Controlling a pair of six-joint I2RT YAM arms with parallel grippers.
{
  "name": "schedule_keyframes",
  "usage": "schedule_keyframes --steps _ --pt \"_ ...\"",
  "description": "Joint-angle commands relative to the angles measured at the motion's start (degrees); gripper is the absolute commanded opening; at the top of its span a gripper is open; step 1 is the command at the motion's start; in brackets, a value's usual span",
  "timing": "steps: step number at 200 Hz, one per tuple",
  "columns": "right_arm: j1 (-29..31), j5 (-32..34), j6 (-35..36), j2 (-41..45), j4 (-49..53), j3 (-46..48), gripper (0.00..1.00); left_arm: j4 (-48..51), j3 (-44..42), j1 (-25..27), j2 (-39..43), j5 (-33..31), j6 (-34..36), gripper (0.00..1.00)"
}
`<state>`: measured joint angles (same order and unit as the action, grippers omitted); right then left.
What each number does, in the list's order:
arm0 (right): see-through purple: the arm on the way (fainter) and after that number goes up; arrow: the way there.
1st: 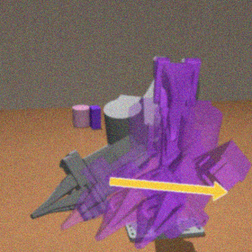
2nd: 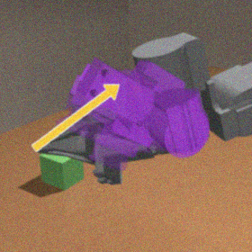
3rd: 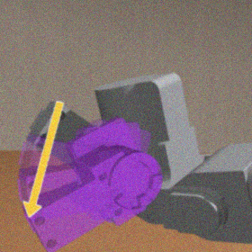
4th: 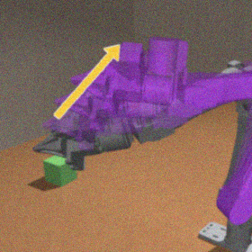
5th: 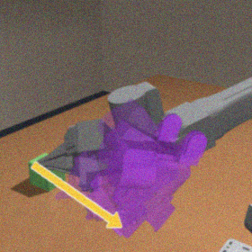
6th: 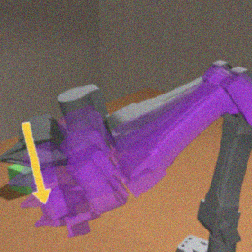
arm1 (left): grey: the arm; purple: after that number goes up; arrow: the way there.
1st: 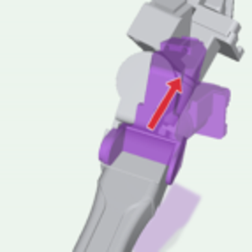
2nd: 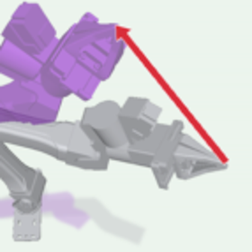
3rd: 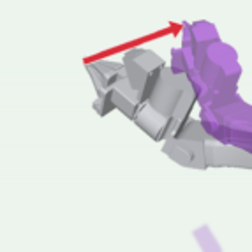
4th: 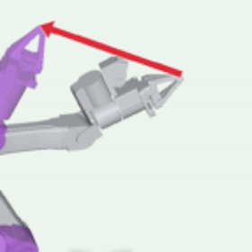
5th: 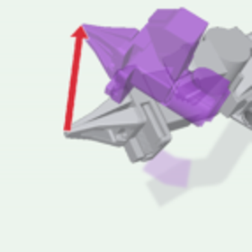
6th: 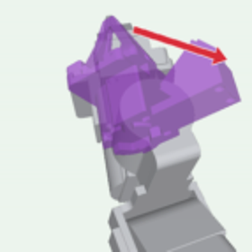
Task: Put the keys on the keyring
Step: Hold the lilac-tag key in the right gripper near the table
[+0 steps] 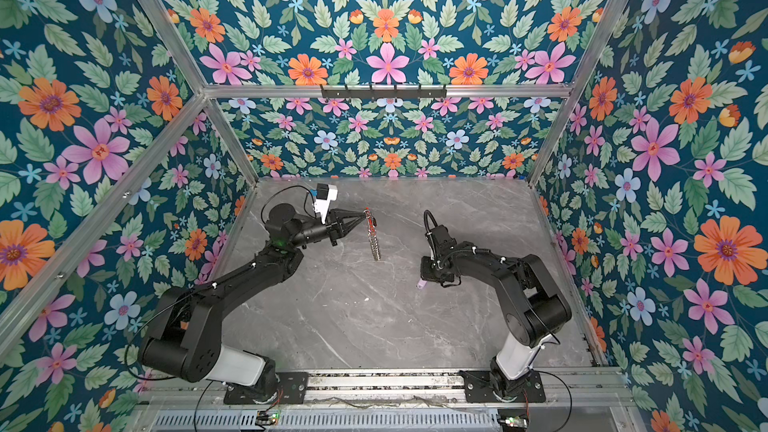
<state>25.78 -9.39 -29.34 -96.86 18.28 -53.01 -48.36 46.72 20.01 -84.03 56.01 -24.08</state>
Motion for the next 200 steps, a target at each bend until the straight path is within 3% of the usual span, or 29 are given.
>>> schedule_keyframes --steps 1,39,159,200 --pt "0.0 0.9 0.3 -0.2 0.7 -0.7 0.17 -2.5 0.1 -0.1 0.5 0.6 -0.2 0.00" --pt "0.0 1.4 0.7 0.1 1.1 -1.6 0.22 -2.5 0.2 -0.1 0.4 0.6 -0.1 0.00" --pt "-0.1 0.5 0.2 -1.7 -0.2 -1.1 0.23 -1.3 1.0 -0.1 0.3 0.8 0.4 0.00" --pt "-0.1 0.9 0.3 -2.2 -0.3 -1.4 0.18 -1.3 0.7 -0.1 0.5 0.7 0.4 0.00"
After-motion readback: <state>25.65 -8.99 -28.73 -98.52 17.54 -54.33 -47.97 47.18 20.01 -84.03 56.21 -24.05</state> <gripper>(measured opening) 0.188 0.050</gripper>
